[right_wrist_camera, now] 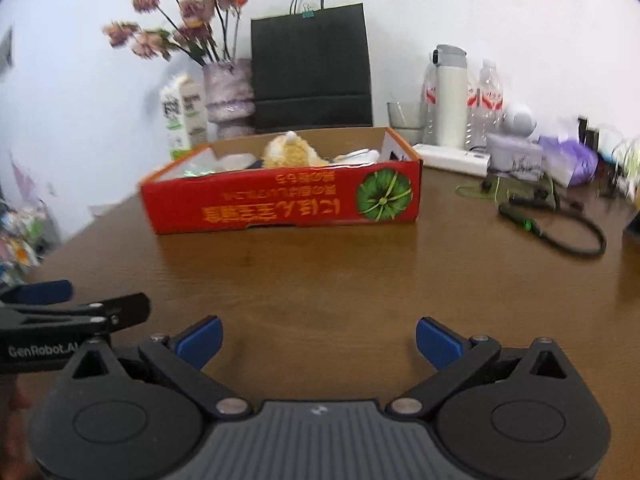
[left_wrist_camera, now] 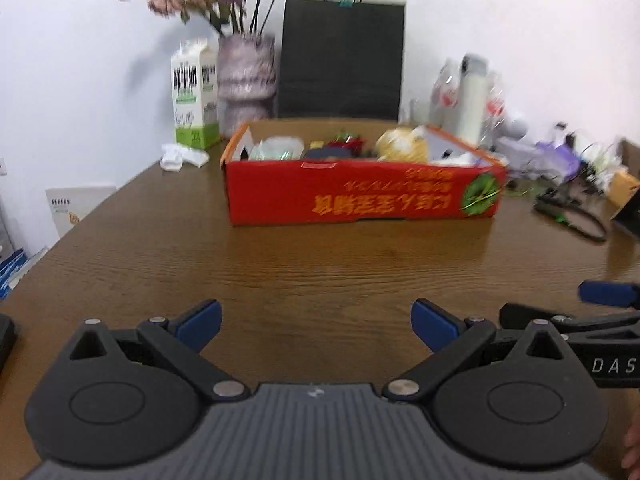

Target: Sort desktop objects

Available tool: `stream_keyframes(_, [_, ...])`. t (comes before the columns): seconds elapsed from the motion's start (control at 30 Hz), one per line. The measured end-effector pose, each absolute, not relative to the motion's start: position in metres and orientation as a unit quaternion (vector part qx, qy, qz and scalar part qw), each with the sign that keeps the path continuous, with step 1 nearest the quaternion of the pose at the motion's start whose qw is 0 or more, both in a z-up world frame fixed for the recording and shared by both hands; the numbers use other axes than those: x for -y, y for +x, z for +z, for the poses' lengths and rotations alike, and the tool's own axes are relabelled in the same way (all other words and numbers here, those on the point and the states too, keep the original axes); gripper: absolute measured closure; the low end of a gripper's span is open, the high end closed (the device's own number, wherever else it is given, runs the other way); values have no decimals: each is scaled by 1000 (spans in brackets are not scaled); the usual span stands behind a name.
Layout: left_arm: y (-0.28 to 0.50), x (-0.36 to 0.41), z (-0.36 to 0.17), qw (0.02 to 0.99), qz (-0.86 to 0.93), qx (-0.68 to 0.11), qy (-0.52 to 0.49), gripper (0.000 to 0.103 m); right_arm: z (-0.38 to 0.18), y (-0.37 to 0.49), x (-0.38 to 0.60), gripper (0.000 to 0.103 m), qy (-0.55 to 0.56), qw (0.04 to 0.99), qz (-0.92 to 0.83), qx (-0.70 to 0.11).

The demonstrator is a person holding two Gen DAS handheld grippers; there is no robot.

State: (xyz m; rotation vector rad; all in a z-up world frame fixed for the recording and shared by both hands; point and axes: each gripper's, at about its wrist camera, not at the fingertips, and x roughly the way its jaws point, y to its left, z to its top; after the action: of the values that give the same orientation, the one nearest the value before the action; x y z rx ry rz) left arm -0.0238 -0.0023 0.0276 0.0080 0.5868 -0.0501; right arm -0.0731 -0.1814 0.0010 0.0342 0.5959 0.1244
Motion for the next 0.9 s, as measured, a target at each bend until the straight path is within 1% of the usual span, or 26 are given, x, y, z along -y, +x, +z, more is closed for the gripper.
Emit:
stream_keyframes(0.1, [-1,-2,21,950,-22,-312,3,0,-3,-48,176,0,10,948,52,-312])
stream_keyframes(0.27, [19,-7,8,939,-22,-344,1,0,-8,-24,172,0,-1,947,40,-318])
stream_keyframes(0.33, [22,-7,8,939,-27,-343,5,0,-11,-20,174,0,7,946,31,-322])
stream_keyframes(0.4, [25,-4,7,937,-31,-348,18,0,-15,-12,173,0,7,939,21,-343])
stream_keyframes(0.9, [23,-2,7,938,-34,-344,16,0,-16,-10,174,0,2,938,20,-345])
